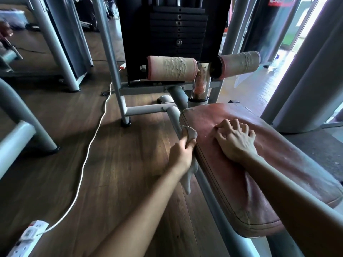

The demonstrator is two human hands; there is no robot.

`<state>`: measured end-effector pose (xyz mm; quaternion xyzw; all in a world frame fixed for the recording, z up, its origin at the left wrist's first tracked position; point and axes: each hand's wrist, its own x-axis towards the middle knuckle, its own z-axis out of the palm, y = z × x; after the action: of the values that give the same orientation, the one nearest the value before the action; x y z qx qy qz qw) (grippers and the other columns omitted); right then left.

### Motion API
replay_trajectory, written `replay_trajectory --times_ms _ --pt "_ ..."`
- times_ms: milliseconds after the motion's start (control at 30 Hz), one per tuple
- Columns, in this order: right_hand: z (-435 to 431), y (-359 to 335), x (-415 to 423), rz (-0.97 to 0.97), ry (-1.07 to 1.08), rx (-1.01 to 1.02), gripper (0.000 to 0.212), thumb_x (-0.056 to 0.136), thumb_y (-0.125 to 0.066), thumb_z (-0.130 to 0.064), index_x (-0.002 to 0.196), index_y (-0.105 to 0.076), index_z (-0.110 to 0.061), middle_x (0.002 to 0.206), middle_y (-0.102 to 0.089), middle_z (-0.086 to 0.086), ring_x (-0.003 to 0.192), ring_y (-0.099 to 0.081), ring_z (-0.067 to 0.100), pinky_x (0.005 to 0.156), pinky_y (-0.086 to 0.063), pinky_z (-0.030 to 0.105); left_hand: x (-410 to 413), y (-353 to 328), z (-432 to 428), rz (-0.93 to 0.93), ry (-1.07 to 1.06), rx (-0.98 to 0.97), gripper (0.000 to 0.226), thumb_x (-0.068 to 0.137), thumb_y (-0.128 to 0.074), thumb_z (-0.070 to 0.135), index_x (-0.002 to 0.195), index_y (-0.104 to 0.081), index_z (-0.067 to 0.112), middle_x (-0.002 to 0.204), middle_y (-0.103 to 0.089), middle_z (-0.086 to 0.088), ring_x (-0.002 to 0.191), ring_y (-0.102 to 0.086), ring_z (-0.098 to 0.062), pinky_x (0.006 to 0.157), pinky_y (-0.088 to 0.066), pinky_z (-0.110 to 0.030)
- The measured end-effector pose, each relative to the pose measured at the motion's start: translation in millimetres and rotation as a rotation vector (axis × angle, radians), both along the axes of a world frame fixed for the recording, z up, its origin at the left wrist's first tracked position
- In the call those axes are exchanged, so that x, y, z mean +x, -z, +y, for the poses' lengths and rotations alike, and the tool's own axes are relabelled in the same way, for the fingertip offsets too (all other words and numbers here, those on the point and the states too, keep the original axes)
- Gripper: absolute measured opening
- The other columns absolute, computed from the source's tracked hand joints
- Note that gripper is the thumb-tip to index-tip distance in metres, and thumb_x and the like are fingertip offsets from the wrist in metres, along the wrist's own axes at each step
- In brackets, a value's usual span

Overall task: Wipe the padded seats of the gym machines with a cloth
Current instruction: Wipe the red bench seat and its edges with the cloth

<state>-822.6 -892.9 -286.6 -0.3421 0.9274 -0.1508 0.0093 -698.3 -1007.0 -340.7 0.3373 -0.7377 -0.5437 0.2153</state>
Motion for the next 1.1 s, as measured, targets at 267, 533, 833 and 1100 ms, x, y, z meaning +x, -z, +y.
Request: replay_trajectory --times_ms 267,533,833,1100 --pt "-5 15 -18 0.049 -0.039 0.141 0.055 0.104 -0.018 -0.055 0.156 -0.002 -0.052 0.169 0.006 -0.006 0.156 0.008 0.025 0.122 0.002 0.060 -70 -8 -91 0.048 -0.048 0.066 0.056 0.100 -0.046 0.056 0.136 -0.059 0.015 0.130 -0.064 -0.011 0.121 -0.057 -0.027 0.096 -0.040 -0.029" --pt "-7 16 -19 0.067 -0.028 0.162 0.056 0.102 -0.015 -0.056 0.156 0.000 -0.052 0.169 0.006 -0.007 0.156 0.007 0.026 0.122 0.000 0.061 -33 39 -31 0.164 -0.065 0.027 0.060 0.081 -0.044 0.067 0.118 -0.067 0.026 0.116 -0.072 -0.010 0.112 -0.065 -0.031 0.100 -0.050 -0.043" --pt "-7 14 -18 0.051 -0.026 0.164 0.056 0.102 -0.014 -0.056 0.156 0.001 -0.052 0.170 0.006 -0.007 0.156 0.009 0.026 0.121 0.003 0.061 -74 -1 -89 0.094 -0.012 0.089 0.054 0.102 -0.043 0.055 0.148 -0.048 0.027 0.142 -0.058 -0.005 0.132 -0.052 -0.024 0.096 -0.034 -0.025" --pt "-8 16 -19 0.056 -0.031 0.159 0.056 0.102 -0.015 -0.056 0.156 0.001 -0.052 0.170 0.005 -0.006 0.156 0.010 0.026 0.121 0.003 0.063 -37 30 -33 0.169 -0.007 0.017 0.065 0.094 -0.051 0.053 0.152 -0.043 0.025 0.145 -0.056 -0.007 0.135 -0.051 -0.024 0.104 -0.033 -0.023"
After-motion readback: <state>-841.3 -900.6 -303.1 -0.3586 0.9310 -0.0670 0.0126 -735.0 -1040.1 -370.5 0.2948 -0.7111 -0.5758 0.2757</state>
